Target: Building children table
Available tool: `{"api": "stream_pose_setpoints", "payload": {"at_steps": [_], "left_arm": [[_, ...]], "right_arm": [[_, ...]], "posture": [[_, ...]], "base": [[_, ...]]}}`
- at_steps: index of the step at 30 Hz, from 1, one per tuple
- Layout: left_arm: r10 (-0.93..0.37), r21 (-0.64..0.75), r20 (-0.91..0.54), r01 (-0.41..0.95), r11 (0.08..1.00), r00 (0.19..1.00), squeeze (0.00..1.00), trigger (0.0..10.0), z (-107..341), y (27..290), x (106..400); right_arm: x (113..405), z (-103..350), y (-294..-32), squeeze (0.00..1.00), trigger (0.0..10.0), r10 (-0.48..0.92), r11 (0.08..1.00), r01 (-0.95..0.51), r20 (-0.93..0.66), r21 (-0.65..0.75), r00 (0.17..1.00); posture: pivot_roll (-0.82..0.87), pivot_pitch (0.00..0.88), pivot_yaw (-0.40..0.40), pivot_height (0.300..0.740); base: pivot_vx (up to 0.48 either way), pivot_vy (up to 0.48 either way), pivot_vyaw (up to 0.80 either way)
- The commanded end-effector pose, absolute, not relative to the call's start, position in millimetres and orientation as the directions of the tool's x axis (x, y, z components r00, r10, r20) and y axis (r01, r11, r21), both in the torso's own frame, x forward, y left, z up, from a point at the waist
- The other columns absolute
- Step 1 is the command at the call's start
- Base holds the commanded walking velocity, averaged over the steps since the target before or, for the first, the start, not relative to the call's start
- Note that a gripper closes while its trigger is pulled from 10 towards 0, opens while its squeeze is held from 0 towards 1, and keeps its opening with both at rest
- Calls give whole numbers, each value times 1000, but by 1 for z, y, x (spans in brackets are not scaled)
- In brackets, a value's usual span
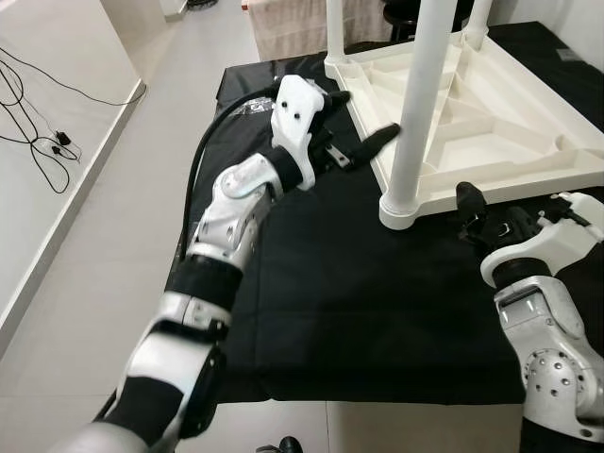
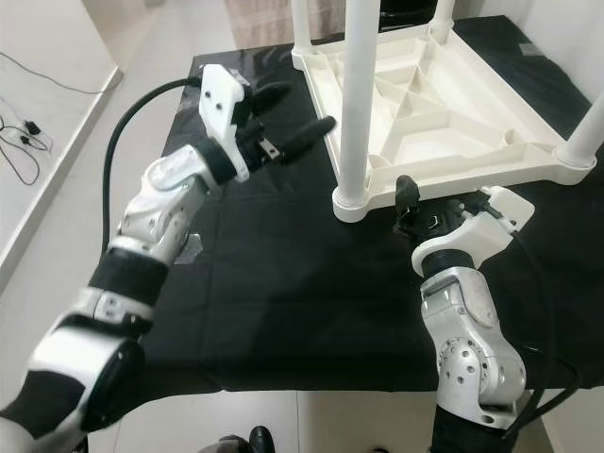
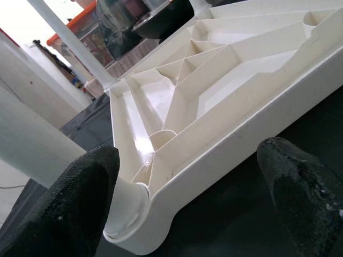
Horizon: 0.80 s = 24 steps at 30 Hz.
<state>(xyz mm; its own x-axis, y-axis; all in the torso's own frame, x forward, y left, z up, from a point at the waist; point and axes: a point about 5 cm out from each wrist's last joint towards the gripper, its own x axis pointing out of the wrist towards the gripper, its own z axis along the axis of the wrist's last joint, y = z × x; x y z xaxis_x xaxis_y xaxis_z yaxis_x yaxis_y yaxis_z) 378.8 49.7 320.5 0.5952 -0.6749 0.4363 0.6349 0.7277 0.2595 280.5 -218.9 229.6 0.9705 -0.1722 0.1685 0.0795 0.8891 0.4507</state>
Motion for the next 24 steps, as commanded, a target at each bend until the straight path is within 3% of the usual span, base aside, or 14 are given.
{"api": "stream_pose_setpoints", "payload": {"at_steps": [1, 7, 11, 17, 20, 24], "left_arm": [[-673, 250, 424, 636, 730, 606, 0, 10000, 315, 53, 383], [-799, 239, 389, 787, 568, 459, 0, 10000, 319, 22, 377], [-833, 252, 378, 821, 513, 404, 0, 10000, 321, 15, 373], [-821, 263, 349, 793, 549, 452, 0, 10000, 313, 16, 380], [-781, 260, 356, 748, 611, 514, 0, 10000, 314, 18, 386], [-784, 236, 358, 764, 601, 507, 0, 10000, 317, 13, 388]], "right_arm": [[278, 229, -215, 0, 10000, -158, 896, 71, 165, 439, 974], [272, 231, -212, 0, 10000, -155, 897, 68, 167, 436, 974], [270, 231, -212, 0, 10000, -157, 897, 71, 164, 436, 974], [266, 226, -214, 0, 10000, -161, 895, 84, 143, 439, 977], [263, 226, -212, 0, 10000, -159, 891, 80, 143, 446, 977], [259, 229, -209, 0, 10000, -156, 889, 73, 149, 451, 977]], "posture": [[-117, 254, 107, 740], [-144, 288, 122, 740], [-147, 300, 132, 740], [-138, 316, 137, 740], [-150, 335, 146, 740], [-163, 348, 153, 740]], "base": [[0, 0, 0], [0, 0, 0], [0, 0, 0], [0, 0, 0], [0, 0, 0], [0, 0, 0]]}}
